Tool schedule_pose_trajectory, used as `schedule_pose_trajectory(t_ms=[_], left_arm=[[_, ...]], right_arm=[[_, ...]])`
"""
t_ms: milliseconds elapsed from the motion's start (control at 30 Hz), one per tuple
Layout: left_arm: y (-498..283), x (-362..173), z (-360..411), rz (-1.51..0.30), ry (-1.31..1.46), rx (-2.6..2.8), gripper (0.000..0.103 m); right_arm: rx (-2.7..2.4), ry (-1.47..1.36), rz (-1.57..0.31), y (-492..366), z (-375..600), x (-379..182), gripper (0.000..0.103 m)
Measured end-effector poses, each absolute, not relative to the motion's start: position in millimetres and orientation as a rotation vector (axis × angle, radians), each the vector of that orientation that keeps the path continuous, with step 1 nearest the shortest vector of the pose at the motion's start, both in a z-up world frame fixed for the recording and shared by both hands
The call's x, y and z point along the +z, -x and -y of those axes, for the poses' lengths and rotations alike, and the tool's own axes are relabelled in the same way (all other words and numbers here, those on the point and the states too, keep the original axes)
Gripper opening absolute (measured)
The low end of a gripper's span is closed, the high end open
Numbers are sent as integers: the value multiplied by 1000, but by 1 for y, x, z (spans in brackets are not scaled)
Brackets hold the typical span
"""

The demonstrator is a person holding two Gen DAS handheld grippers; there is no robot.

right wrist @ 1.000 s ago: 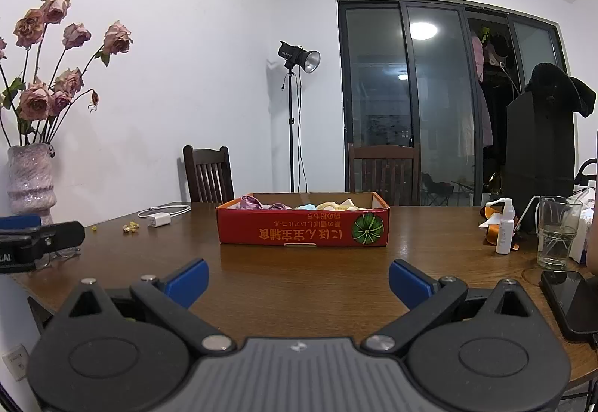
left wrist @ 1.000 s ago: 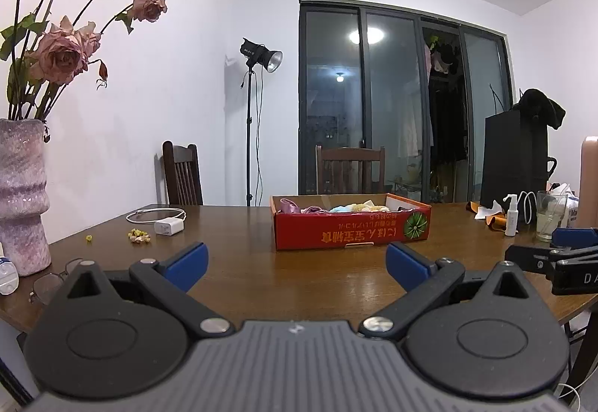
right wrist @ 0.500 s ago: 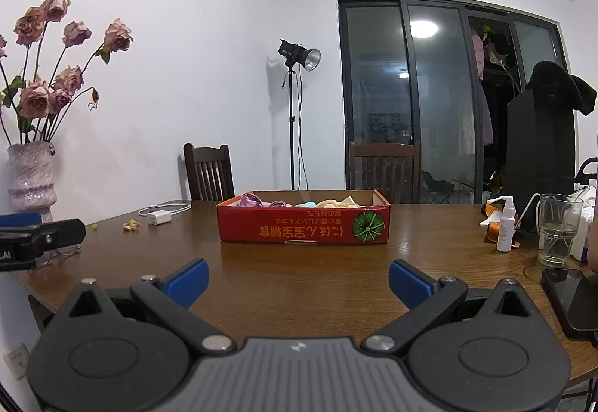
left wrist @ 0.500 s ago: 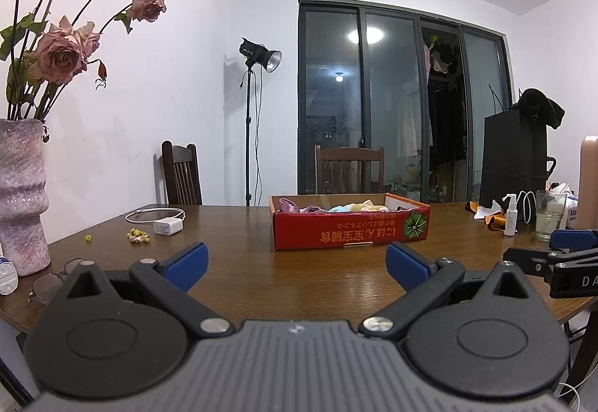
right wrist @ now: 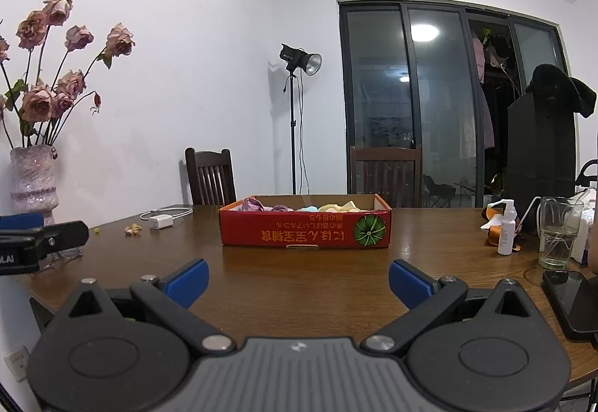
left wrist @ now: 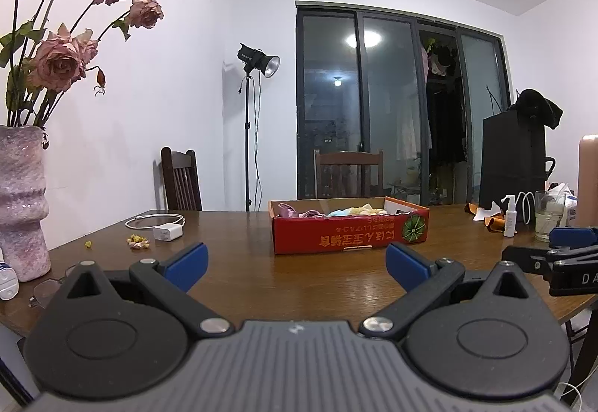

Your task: Organize soft objects

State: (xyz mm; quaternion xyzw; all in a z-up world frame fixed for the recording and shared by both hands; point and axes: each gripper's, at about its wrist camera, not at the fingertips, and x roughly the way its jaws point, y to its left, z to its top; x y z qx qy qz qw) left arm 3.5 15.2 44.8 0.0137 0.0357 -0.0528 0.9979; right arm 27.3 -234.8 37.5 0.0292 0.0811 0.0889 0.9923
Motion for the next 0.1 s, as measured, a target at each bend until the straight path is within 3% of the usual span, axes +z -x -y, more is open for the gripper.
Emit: schedule_pose_trajectory(t_ms=[100], left_arm=[[-2,44,-15,-69,-22,-103,103]], right_arm=[[179,-60,-163,-27,235,37,103]])
